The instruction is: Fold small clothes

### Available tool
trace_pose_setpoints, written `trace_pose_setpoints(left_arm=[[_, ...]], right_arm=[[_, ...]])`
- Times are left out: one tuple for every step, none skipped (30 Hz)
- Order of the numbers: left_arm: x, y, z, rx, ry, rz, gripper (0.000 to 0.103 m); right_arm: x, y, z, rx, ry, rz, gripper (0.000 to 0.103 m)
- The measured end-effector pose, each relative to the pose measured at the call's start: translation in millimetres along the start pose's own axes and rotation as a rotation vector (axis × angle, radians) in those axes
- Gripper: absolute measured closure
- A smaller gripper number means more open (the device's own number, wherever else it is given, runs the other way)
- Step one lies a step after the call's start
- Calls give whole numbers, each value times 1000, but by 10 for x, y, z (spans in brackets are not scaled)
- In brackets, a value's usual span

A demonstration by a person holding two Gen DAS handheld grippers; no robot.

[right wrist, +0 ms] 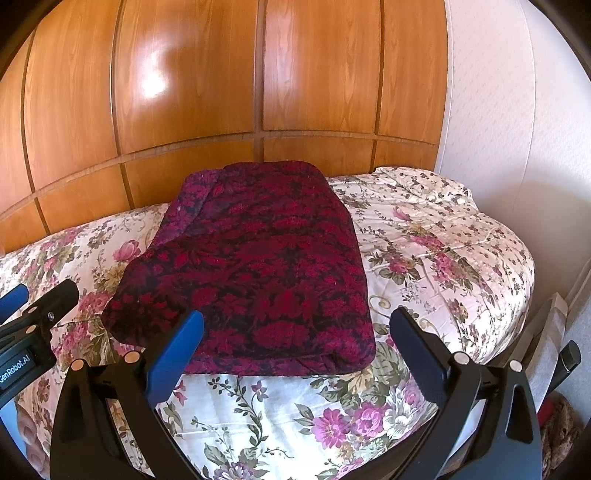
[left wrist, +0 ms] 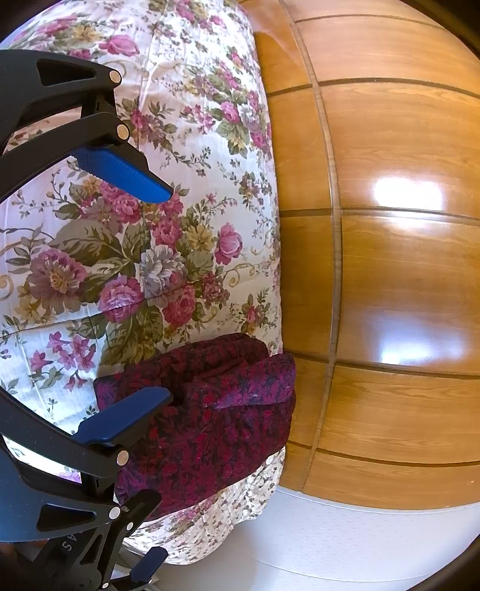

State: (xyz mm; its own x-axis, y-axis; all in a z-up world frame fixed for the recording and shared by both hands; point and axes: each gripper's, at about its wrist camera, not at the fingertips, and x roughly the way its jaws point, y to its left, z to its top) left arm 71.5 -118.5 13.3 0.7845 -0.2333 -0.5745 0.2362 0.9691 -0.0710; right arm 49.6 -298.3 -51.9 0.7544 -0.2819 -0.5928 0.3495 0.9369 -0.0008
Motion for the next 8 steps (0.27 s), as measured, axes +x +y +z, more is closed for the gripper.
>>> trace_pose_setpoints(left_arm=[[9, 2, -4, -3, 4, 6, 4], [16, 3, -9, -4, 2, 12, 4], [26, 3, -14, -3, 1, 15, 4], [36, -1, -17, -1, 4, 18, 4], [47, 3, -23, -3, 7, 17, 4], [61, 8, -26, -5, 12, 15, 4], [75, 12, -32, -9, 18, 15, 4], [83, 16, -36, -11, 21, 15, 4]], right_arm=[[4, -1, -1, 1, 1, 0, 2], [4, -4, -3, 3, 2, 1, 2], [7, -7, -4, 4, 2, 1, 2], [9, -9, -5, 4, 2, 2, 2], [13, -11, -7, 5, 2, 2, 2], [12, -12, -5, 5, 3, 2, 2], [15, -14, -5, 7, 5, 2, 2], [19, -17, -6, 8, 6, 2, 2]])
